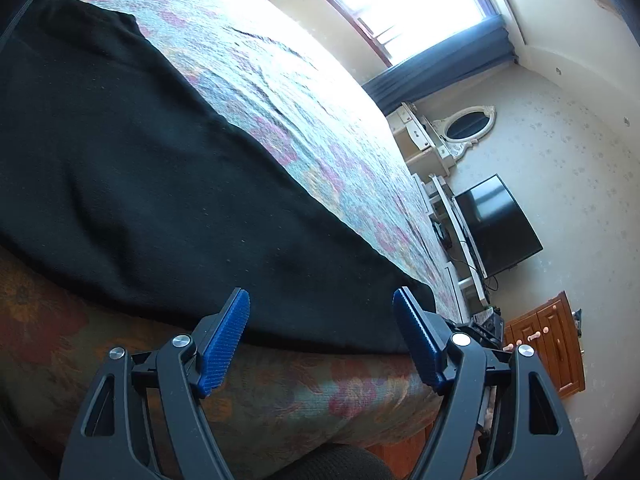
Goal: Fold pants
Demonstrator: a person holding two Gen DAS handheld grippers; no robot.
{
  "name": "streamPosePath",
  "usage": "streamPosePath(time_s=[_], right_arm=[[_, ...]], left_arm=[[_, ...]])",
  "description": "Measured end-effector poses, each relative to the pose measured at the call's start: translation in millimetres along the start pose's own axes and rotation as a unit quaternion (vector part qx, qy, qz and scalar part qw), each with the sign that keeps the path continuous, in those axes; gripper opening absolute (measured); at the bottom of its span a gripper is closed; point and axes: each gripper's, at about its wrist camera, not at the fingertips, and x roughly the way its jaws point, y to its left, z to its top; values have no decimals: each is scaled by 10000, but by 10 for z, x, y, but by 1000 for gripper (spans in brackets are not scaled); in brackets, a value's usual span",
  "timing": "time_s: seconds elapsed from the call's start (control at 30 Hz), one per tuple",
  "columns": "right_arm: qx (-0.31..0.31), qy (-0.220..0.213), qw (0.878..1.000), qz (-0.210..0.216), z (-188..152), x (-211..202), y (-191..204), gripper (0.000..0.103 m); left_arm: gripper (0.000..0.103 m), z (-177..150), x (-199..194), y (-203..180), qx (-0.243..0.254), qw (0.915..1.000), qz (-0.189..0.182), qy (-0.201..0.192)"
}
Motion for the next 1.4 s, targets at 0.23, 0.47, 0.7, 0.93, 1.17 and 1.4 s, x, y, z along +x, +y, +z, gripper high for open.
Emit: streamPosePath(time_s=[0.23,0.47,0.7,0.93,1.17,1.4], right_arm=[[-53,212,9998,-47,-260,62,-36,11],[-69,11,10000,-42,-210,45,-170,8],[698,-489,9938,721,-319,-386,-373,62],[315,-444,9972,522,-586,-300,-163,70],[-44,-127,9990,438,-131,46,50,77],[-388,736,9960,326,166,488,364,78]], left_arm=[[73,63,-162,158,-294,9989,194,-299],[74,102,-230,185,-313,9982,311,-410],[74,199,-402,335,-241,9973,479,-494],[75,352,-659,487,-3,9950,736,-675],[77,413,-839,785,-403,9931,855,-695],[77,492,-874,891,-367,9929,829,-765]])
